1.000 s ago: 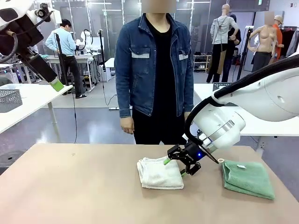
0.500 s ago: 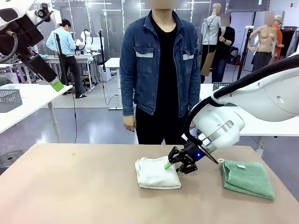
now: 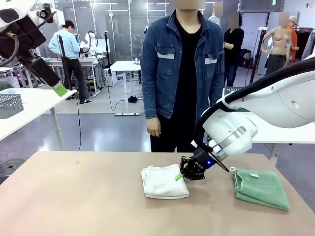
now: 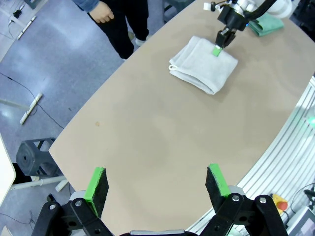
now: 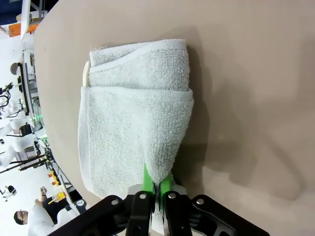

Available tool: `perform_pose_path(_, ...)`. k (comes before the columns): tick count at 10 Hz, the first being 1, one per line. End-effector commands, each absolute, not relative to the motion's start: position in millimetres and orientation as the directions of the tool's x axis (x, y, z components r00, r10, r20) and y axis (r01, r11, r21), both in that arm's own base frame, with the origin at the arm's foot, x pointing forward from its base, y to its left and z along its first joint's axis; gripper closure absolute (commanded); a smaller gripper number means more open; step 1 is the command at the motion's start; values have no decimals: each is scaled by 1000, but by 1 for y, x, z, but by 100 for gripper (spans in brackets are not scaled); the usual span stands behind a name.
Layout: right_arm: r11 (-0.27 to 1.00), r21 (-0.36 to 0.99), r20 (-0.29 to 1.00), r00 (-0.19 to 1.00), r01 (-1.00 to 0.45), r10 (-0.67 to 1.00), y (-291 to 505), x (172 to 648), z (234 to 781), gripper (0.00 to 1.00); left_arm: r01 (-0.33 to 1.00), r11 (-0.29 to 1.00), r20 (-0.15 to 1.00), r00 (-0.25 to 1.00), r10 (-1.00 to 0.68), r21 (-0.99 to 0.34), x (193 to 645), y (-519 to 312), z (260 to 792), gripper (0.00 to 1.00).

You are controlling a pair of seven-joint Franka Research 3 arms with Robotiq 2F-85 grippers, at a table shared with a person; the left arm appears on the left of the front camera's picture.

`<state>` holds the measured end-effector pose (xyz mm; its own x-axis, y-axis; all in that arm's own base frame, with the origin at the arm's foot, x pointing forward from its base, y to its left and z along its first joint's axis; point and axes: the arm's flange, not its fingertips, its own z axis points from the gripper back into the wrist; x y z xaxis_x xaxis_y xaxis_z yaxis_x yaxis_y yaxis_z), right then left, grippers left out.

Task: Fold the towels and place them in the basket.
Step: Stack the folded Towel with hook on the right side of the table.

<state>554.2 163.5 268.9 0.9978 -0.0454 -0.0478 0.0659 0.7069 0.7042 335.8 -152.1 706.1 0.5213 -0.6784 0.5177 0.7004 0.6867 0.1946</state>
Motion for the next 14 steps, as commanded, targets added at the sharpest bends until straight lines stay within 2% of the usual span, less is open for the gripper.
perform_pose_path(1, 690, 723, -26, 999, 41, -33, 166, 553, 268, 100, 702, 684, 520, 517, -680, 197, 336, -152, 704, 0)
perform_pose_path(7, 707, 705, -47, 998, 65, -45, 164, 554, 269, 100, 702, 684, 520, 517, -680, 197, 336, -152, 704, 0)
perform_pose_path(8, 704, 707, -53, 998, 66, -40, 164, 554, 269, 94, 702, 684, 520, 517, -680, 197, 336, -152, 704, 0)
perform_pose_path(12, 826, 561, 128, 992, -52, -24, 135, 516, 360, 95, 702, 684, 520, 517, -680, 197, 336, -152, 704, 0)
perform_pose_path(14, 876, 478, 164, 986, -70, -11, 116, 508, 392, 95, 702, 684, 520, 517, -680, 197, 336, -152, 704, 0)
